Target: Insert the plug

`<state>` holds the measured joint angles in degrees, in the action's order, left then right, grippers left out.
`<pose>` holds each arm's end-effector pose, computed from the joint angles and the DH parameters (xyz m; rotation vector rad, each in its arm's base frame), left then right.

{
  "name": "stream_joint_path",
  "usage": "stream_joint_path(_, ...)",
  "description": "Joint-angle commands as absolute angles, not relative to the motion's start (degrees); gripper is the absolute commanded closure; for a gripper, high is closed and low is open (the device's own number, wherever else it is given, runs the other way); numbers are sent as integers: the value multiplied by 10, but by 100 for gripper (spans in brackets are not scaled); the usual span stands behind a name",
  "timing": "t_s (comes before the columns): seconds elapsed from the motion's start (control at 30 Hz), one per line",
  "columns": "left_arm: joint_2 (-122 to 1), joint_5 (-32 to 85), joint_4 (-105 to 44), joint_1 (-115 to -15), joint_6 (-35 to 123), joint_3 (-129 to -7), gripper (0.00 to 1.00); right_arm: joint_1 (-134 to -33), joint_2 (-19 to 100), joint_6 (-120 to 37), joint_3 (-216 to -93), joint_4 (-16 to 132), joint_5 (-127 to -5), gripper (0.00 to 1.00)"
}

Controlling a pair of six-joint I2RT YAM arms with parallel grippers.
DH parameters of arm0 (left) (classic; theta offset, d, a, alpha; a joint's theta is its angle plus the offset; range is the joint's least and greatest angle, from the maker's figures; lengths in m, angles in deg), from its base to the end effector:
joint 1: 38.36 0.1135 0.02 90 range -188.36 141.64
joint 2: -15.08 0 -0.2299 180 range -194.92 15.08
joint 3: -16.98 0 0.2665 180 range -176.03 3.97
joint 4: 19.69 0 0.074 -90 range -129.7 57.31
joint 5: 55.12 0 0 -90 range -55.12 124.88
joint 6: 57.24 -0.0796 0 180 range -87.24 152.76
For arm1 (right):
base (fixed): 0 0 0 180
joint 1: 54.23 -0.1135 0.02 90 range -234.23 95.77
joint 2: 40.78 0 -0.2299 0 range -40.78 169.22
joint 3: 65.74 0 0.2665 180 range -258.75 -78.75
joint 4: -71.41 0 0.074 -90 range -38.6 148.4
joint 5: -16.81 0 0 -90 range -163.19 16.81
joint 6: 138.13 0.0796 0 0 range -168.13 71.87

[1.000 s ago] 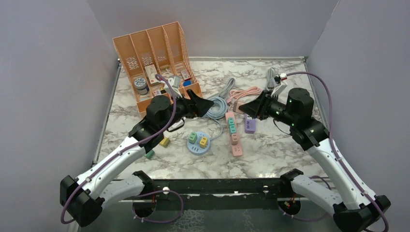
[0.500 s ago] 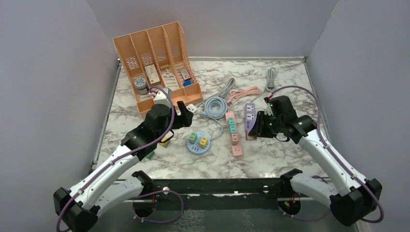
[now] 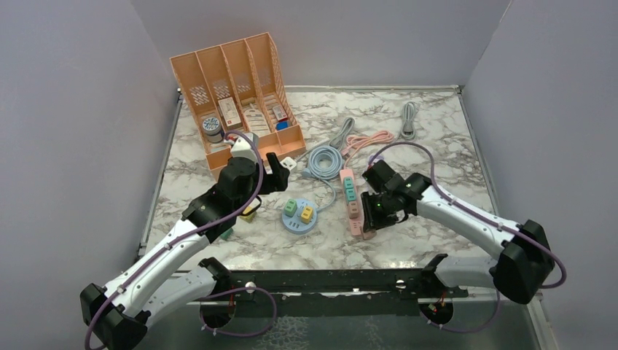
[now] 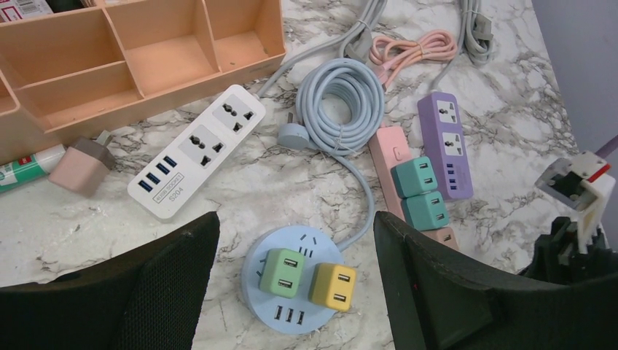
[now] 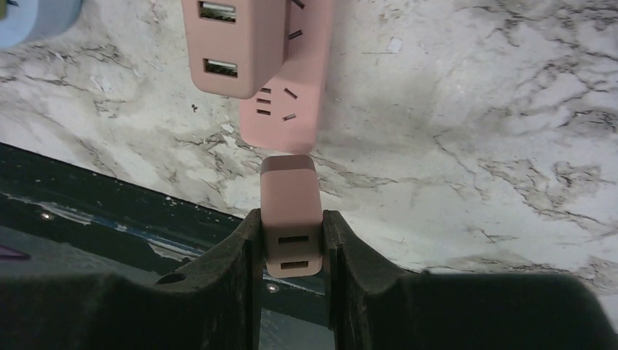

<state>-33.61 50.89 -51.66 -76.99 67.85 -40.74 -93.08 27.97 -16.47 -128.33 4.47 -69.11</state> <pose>0.2247 -0.1514 0.2694 -0.1239 1.9948 -0.5671 0.1882 0.1589 0.1524 -0.1987 2.9161 0.3356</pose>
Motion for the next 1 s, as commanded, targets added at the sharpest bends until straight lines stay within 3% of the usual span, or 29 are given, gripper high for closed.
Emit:
stream_joint_path(0.0, -317, 538, -526, -770, 667, -415, 21, -977, 330, -139, -1315, 76, -756, 99)
stream_joint_path(0.97, -320, 554, -526, -770, 660, -413, 21, -994, 377, -127, -1349, 108, -801, 99)
